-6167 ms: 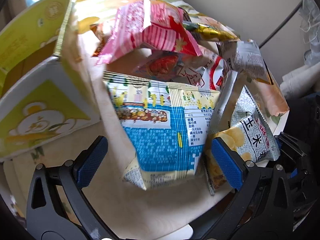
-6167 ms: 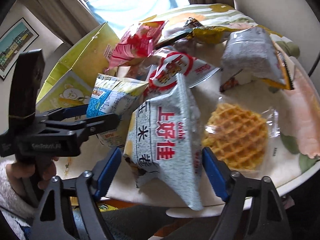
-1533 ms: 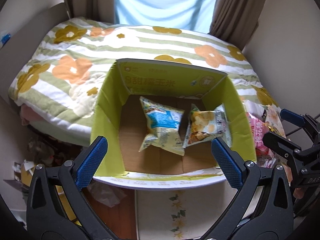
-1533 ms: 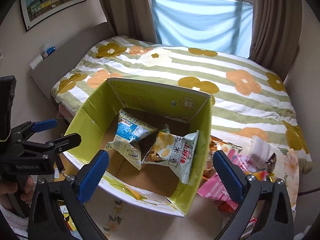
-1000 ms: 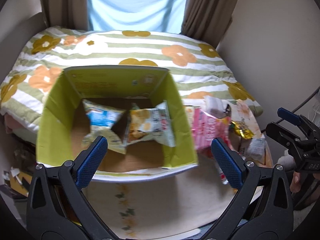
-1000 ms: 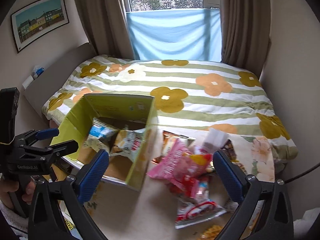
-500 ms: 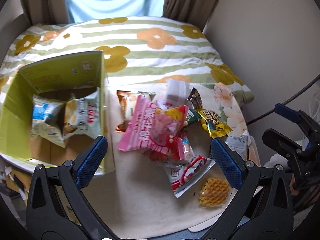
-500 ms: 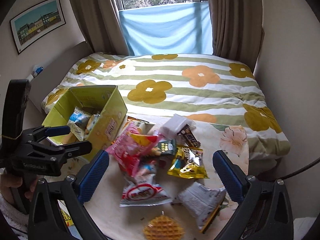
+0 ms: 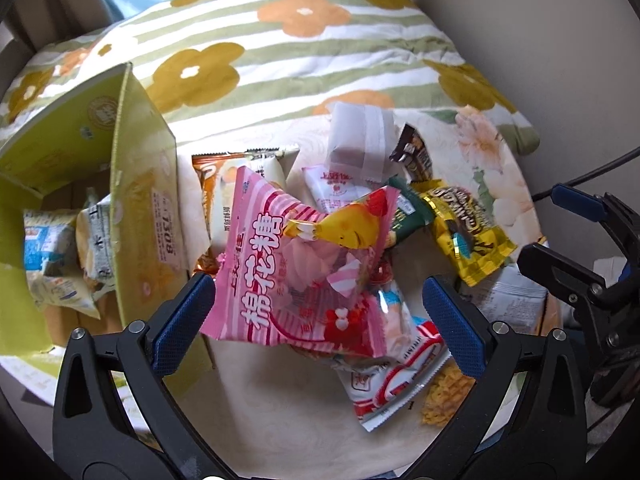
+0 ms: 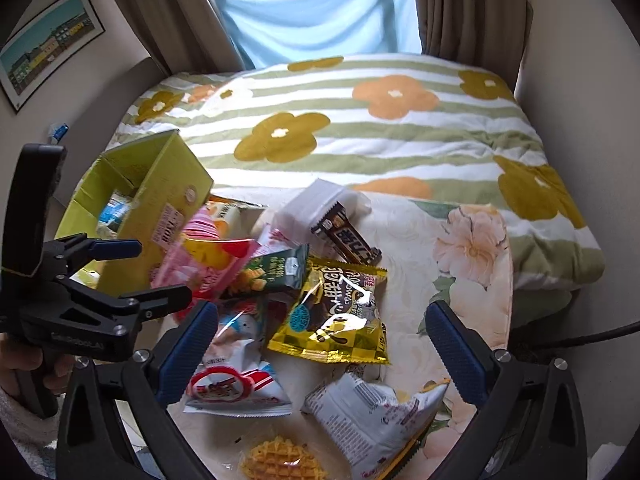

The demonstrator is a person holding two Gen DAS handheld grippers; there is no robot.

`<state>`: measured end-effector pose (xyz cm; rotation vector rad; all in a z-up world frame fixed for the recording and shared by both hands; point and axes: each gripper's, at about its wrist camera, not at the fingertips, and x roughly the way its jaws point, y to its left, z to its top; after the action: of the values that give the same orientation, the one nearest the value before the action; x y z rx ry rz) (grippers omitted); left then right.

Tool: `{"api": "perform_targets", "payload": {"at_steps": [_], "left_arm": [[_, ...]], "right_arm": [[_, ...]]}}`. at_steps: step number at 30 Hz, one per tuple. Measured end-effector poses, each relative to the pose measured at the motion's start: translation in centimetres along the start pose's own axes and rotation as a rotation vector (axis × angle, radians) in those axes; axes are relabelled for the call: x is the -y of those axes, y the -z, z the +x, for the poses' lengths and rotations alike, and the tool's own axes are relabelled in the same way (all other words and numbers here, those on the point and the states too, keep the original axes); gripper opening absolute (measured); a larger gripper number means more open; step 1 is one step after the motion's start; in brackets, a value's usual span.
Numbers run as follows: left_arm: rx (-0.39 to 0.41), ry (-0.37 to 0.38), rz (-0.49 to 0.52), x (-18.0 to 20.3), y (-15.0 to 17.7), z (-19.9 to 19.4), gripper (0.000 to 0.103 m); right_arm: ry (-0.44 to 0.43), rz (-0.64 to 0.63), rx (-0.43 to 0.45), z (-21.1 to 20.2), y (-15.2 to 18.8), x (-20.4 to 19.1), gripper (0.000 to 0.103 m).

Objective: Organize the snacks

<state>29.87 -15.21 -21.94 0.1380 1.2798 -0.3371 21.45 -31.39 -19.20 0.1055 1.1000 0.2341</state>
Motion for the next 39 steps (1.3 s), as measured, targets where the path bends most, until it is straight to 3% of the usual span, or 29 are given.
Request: {"api": "perform_targets", "payload": {"at_steps": [6, 16, 19, 26, 32, 34, 38, 39], "left_arm": [[-0.074, -0.024, 0.031, -0.5, -0.5, 2.9, 0.103], [-0.088, -0.141, 0.161, 0.7, -1.3, 4.5, 0.103], [-0.088, -0.126, 0.174, 1.1, -1.4, 4.4, 0.096], [-0.103, -0.101, 0.148, 0.9, -1.5, 5.0, 0.095], [-0.105, -0.057, 0.11, 0.2, -1.3, 4.9, 0.089], [-0.1, -0.031, 0.085, -0.2, -1.2, 4.7, 0.08], [-0.085, -0.01, 0.062, -0.4, -0.7, 4.0, 0.073], [-0.082, -0.011, 0.06, -0.4, -0.7, 3.9, 0.072]], "right_arm": [[0.01, 0.007, -0.111, 4.7, -0.4, 0.8, 0.103], [0.042, -0.039, -0.204, 8.0, -0.8, 0.9, 0.103], [0.046, -0.044, -0.209, 8.2, -0.9, 1.0, 0.103], [0.043, -0.036, -0.216, 8.6, -1.2, 1.3, 0.103], [0.028, -0.026, -0.216, 9.2, -1.0, 1.1, 0.103], [0.022, -0.021, -0.212, 9.2, -1.0, 1.1, 0.099], [-0.001, -0.02, -0.236, 9.5, -0.7, 0.8, 0.069], [0.004, -0.024, -0.235, 9.4, -0.6, 0.7, 0.069]]}}
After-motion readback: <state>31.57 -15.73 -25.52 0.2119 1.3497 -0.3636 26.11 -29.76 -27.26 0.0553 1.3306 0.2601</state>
